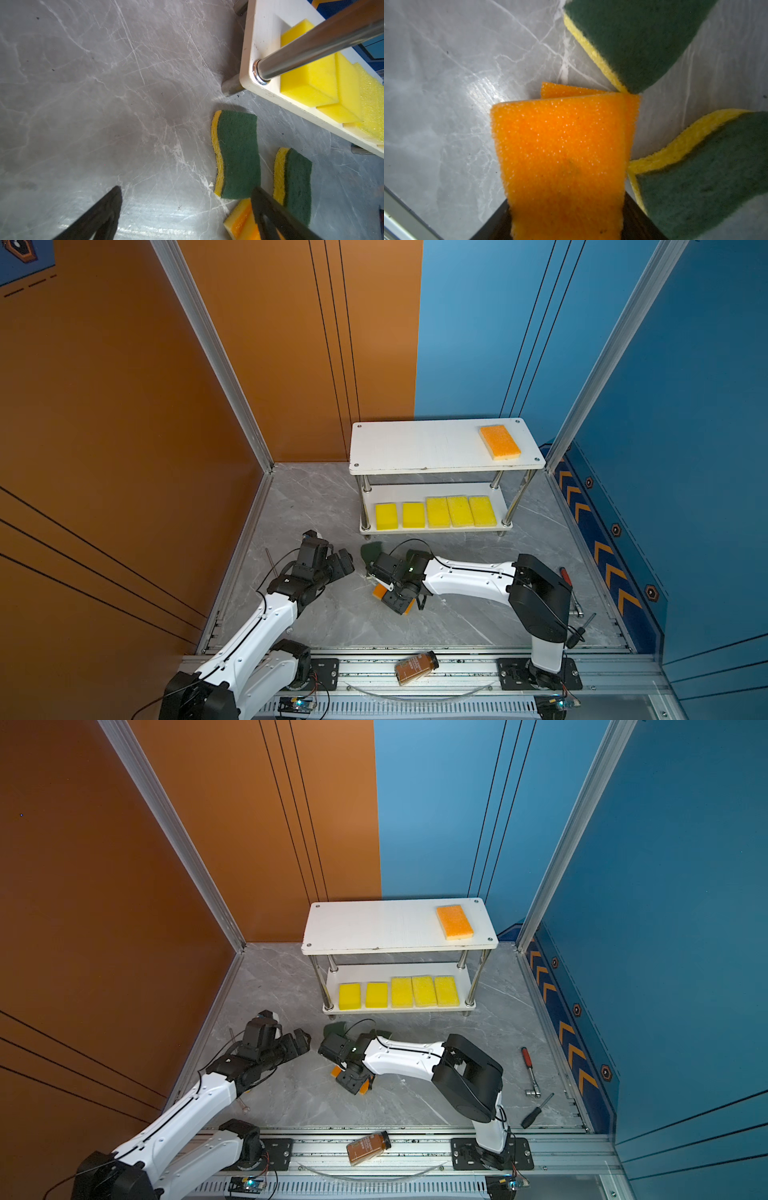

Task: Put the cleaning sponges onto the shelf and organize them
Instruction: 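Lift the held orange sponge off the table with the right gripper, then carry the orange sponge up to the top shelf with the right gripper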

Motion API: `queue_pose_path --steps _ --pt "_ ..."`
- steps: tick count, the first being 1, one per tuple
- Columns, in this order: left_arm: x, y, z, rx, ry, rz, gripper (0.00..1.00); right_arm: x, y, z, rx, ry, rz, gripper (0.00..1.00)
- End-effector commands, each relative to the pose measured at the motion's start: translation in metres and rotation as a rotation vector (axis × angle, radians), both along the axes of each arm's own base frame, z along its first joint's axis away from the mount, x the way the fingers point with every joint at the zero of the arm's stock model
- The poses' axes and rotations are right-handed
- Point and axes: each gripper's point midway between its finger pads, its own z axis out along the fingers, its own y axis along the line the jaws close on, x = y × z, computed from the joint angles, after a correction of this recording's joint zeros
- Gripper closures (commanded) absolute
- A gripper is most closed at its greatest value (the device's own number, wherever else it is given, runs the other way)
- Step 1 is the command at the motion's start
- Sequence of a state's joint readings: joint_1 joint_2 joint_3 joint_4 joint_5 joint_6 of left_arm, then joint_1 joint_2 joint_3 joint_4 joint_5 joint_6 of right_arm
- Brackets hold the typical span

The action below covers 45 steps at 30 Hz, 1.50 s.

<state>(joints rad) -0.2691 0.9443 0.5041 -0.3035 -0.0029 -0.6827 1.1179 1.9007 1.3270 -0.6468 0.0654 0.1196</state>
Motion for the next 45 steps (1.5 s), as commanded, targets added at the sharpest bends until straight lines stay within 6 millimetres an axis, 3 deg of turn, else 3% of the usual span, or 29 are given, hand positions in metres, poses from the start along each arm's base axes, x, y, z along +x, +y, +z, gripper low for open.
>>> queue_pose_path --steps 1,14,19,27,36,40,45 --pt "-0.002 0.0 -0.006 -0.016 0.013 0.005 0.02 0.001 -0.004 0.021 0.016 -0.006 0.002 0.35" --pt "-0.003 0.001 -0.006 -0.016 0.011 0.007 0.02 0.003 -0.011 0.061 0.109 0.003 -0.014 0.33" --pt "-0.002 0.001 -0.005 -0.015 0.008 0.005 0.02 0.01 -0.018 0.116 0.239 0.008 -0.045 0.34" --pt "-0.002 0.001 -0.004 -0.012 0.005 0.004 0.02 0.039 -0.054 0.22 0.41 -0.081 -0.184 0.36" --pt "-0.001 0.0 0.0 -0.01 -0.003 -0.004 0.02 0.075 -0.097 0.301 0.541 -0.221 -0.367 0.37" --pt "-0.001 0.0 0.0 -0.015 -0.004 -0.005 0.02 0.093 -0.123 0.34 0.607 -0.319 -0.454 0.37" --pt "0.001 -0.001 0.003 -0.019 -0.013 -0.007 0.02 0.131 -0.178 0.378 0.625 -0.483 -0.654 0.37"
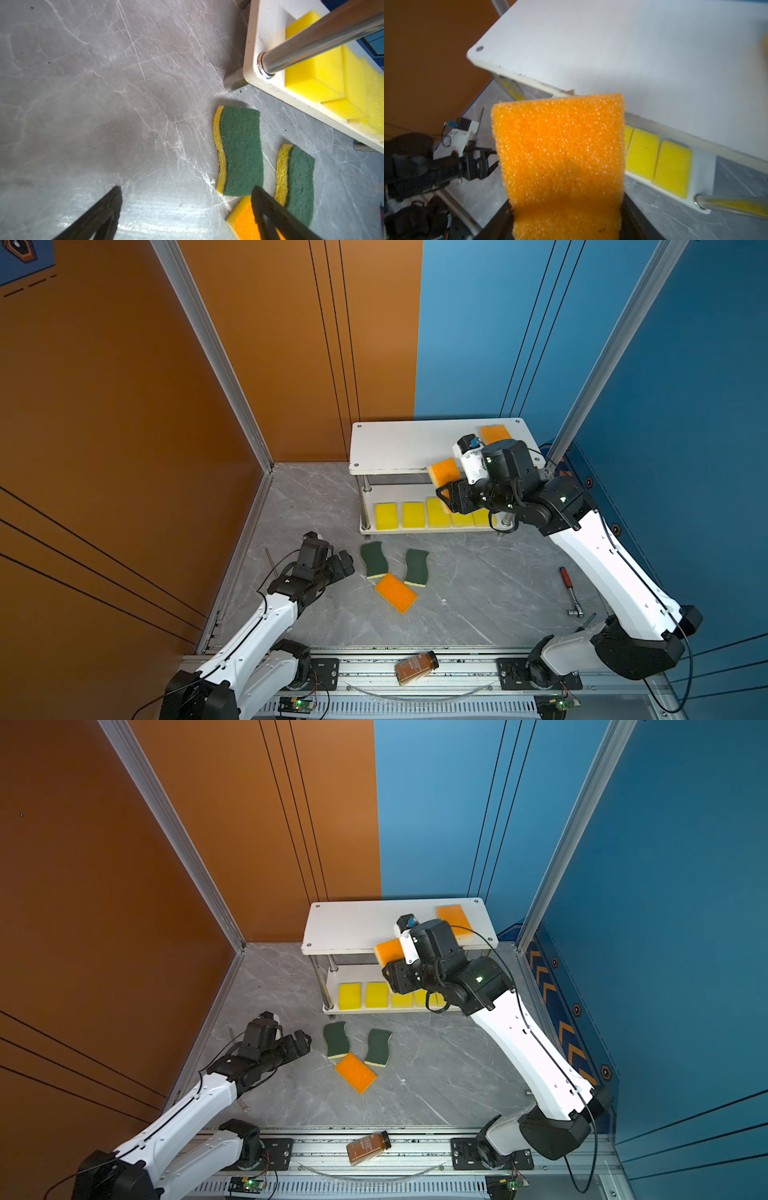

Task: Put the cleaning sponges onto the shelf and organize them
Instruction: 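Carry the orange sponge up to the top shelf with the right gripper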

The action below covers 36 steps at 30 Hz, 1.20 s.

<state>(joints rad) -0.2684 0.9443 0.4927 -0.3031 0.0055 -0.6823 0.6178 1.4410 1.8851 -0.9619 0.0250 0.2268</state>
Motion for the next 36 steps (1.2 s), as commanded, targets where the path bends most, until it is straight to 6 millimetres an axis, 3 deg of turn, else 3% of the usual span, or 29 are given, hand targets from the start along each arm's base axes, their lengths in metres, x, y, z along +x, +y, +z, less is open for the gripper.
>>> queue_pose_path --steps 1,6,13,23,36 --pt "0.004 -0.001 0.009 -0.018 -0.027 -0.004 0.02 0.012 -0.039 0.033 0.028 -0.08 -0.166 0.38" --pt "0.005 -0.002 0.01 -0.021 -0.031 -0.005 0.02 0.038 -0.069 0.06 0.07 -0.169 -0.296 0.38" --pt "0.005 -0.002 0.012 -0.022 -0.035 -0.005 0.02 0.07 -0.075 0.064 0.089 -0.21 -0.354 0.38" --pt "0.004 -0.001 0.01 -0.019 -0.029 0.004 0.02 0.103 -0.06 0.049 0.069 -0.198 -0.36 0.38" --pt "0.006 0.0 0.011 -0.016 -0.027 0.01 0.02 0.123 -0.046 0.018 -0.019 -0.165 -0.383 0.35"
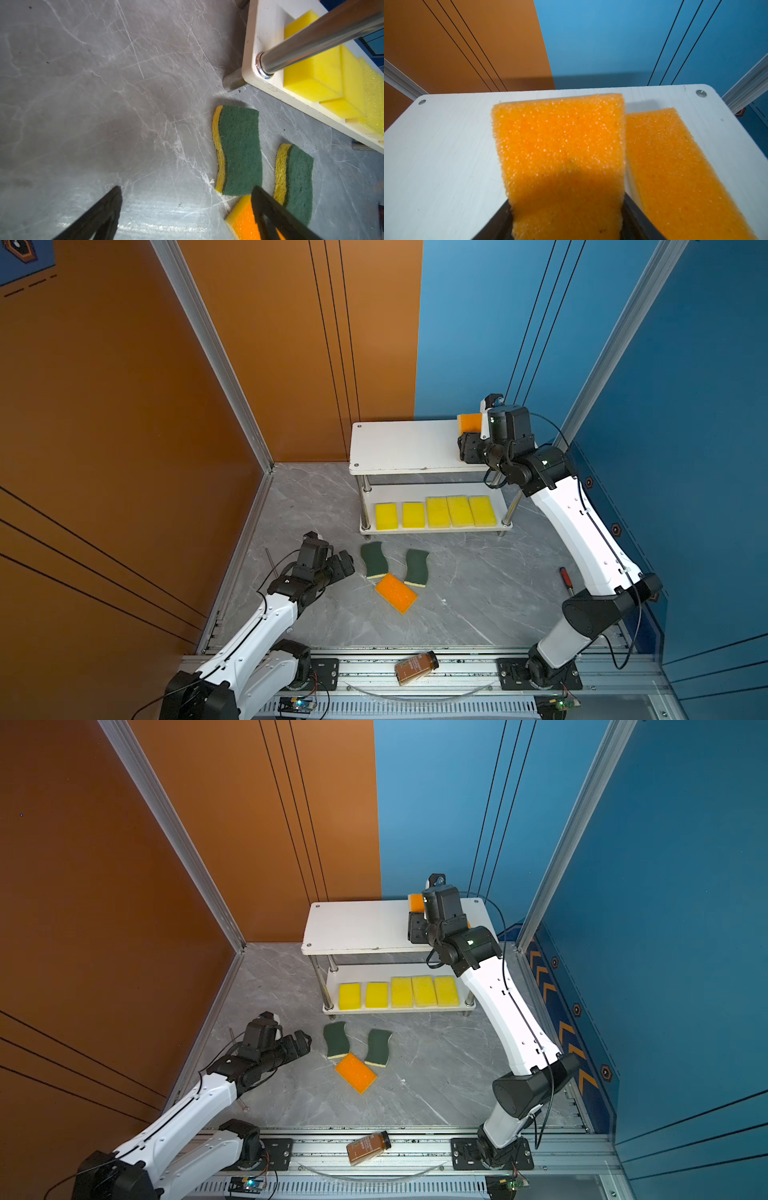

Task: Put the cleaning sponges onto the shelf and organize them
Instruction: 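Carry the orange sponge up to the top shelf with the right gripper, then lower the orange sponge beside the other orange sponge and open the right gripper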

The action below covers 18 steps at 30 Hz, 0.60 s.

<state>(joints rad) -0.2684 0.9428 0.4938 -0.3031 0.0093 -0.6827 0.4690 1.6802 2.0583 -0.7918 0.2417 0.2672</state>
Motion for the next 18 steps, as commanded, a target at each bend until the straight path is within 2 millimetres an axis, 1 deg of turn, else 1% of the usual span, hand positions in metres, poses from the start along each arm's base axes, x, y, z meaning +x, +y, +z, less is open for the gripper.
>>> queue_pose_path --steps 1,8,18 --pt "0.006 0.0 0.01 -0.013 -0.024 0.011 0.02 0.007 0.002 0.003 -0.02 -0.024 -0.028 0.35" --pt "0.006 0.001 0.009 -0.011 -0.024 0.013 0.02 0.011 0.007 -0.01 -0.062 -0.003 -0.046 0.32" --pt "0.005 0.001 0.008 -0.01 -0.019 0.011 0.02 0.016 0.004 -0.019 -0.095 0.004 -0.1 0.26"
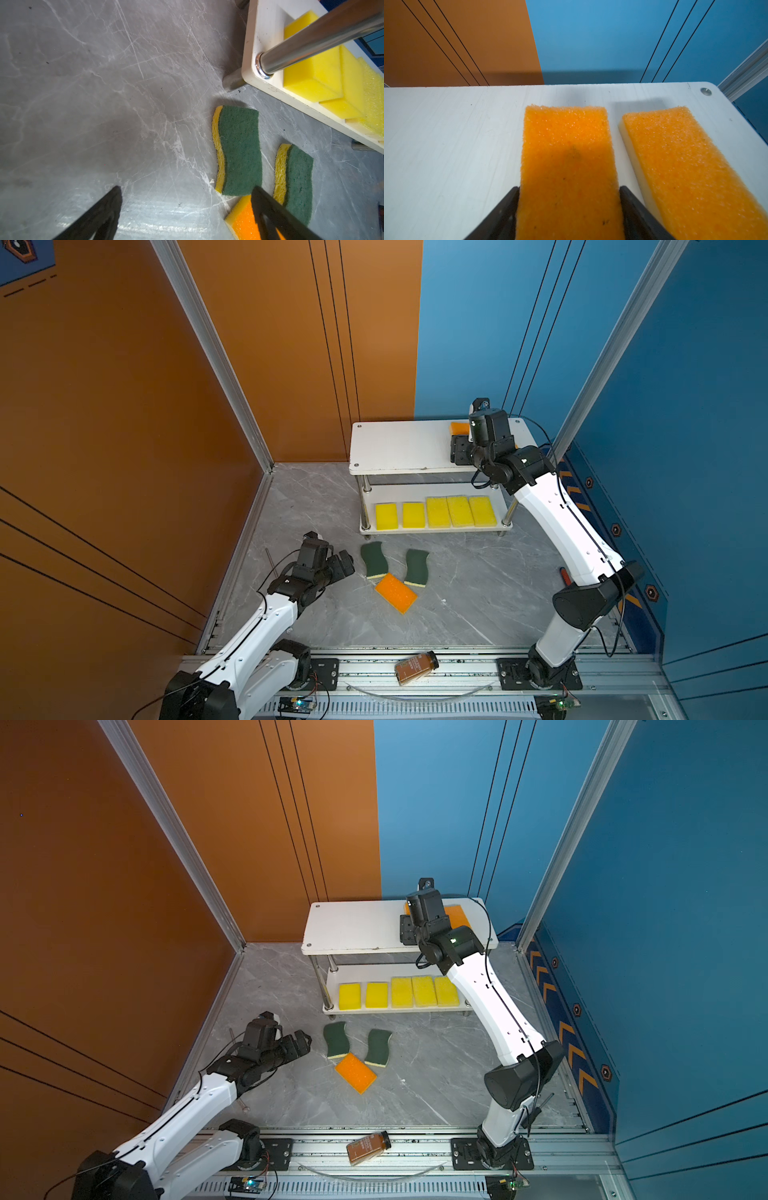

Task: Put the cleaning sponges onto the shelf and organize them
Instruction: 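Lower the orange sponge beside the other orange sponge and open the right gripper, then raise the right gripper and swing it down toward the orange sponge on the table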

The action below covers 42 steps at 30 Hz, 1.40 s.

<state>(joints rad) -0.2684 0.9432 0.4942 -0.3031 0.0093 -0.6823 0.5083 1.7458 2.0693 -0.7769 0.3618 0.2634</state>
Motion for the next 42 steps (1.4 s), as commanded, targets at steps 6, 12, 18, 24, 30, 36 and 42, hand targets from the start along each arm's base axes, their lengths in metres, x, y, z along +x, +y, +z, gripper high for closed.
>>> queue_pose_path --steps 6,12,18,24,30,36,42 --pt "0.004 0.001 0.008 -0.009 -0.02 0.01 0.02 0.002 -0.003 -0.005 -0.026 0.002 -0.048 0.25" --pt "0.004 0.001 0.008 -0.009 -0.021 0.012 0.02 0.001 -0.002 -0.004 -0.021 -0.002 -0.053 0.24" --pt "0.003 0.003 0.008 -0.006 -0.02 0.017 0.02 -0.005 0.004 0.01 -0.008 -0.032 -0.02 0.19" --pt "0.003 0.004 0.008 -0.006 -0.018 0.028 0.02 -0.024 0.011 0.041 0.012 -0.091 0.09 0.17" --pt "0.005 0.001 0.009 -0.013 -0.016 0.021 0.02 -0.048 0.0 0.068 -0.003 -0.151 0.133 0.11" --pt "0.006 -0.004 0.008 -0.018 -0.012 0.007 0.02 -0.076 -0.01 0.072 -0.049 -0.167 0.198 0.04" --pt "0.004 -0.015 0.008 -0.006 0.004 -0.02 0.02 -0.112 0.003 0.036 0.002 -0.071 0.439 0.0"
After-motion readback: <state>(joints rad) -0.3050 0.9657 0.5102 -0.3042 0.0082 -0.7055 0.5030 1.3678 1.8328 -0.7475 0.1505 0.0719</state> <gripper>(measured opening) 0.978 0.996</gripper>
